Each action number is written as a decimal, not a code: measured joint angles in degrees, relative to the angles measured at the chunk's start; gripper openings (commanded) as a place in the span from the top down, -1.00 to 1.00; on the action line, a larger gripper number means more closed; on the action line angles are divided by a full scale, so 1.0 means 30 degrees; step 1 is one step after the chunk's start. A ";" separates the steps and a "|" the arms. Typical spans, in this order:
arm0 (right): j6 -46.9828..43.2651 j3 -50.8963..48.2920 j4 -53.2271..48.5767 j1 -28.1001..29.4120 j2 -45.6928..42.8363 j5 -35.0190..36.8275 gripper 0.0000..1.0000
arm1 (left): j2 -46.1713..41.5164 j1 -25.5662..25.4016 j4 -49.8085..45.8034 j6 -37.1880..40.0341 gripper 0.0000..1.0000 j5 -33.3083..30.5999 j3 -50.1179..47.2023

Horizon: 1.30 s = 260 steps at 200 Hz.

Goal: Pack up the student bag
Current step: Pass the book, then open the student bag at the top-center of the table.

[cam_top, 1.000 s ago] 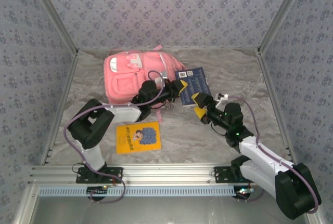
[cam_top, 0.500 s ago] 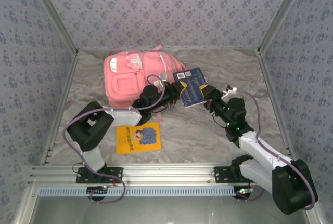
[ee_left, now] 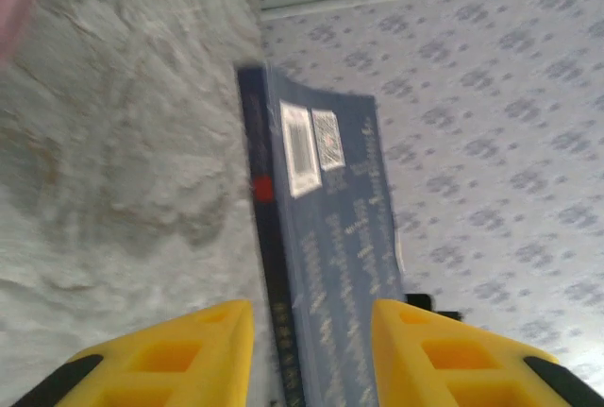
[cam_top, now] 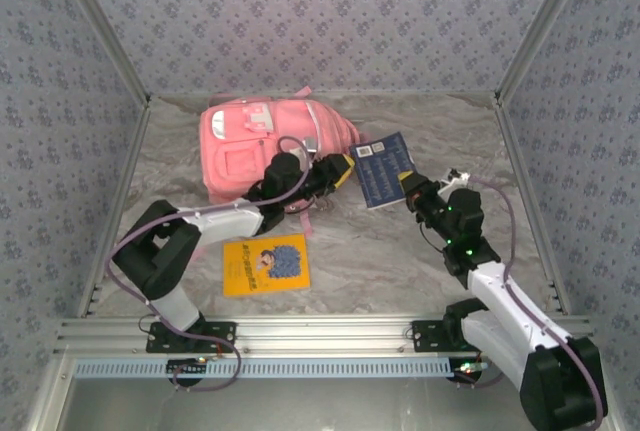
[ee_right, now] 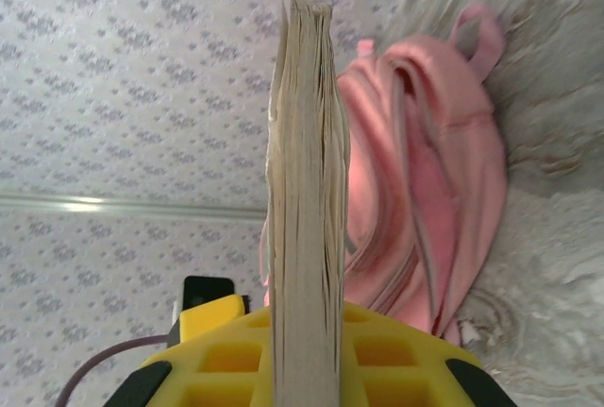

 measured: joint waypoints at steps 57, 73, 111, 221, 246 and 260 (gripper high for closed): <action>-0.1559 -0.0423 -0.4685 -0.3147 -0.3133 -0.1377 1.00 | -0.0474 0.3468 -1.2043 0.8102 0.23 0.0240 0.6841; -0.2011 -0.0488 -0.5807 -0.3657 -0.3504 -0.1770 1.00 | 0.0539 0.3956 -1.4280 0.9850 0.24 0.0197 0.9646; -0.2900 -0.0503 -0.7592 -0.4328 -0.4175 -0.2608 1.00 | 0.4393 0.4896 -1.8243 1.1803 0.23 0.0474 1.4316; -0.4175 -0.0503 -0.8867 -0.4393 -0.4218 -0.3169 1.00 | 0.8597 0.5217 -2.2068 1.2713 0.32 0.1202 1.7828; -0.4175 -0.0503 -0.8845 -0.4401 -0.3963 -0.3402 1.00 | 0.9071 0.5217 -2.2046 1.2772 0.39 0.1275 1.8374; -0.4175 -0.0503 -0.8830 -0.4401 -0.3723 -0.3468 1.00 | 0.9581 0.5217 -2.2076 1.2779 0.43 0.1406 1.8848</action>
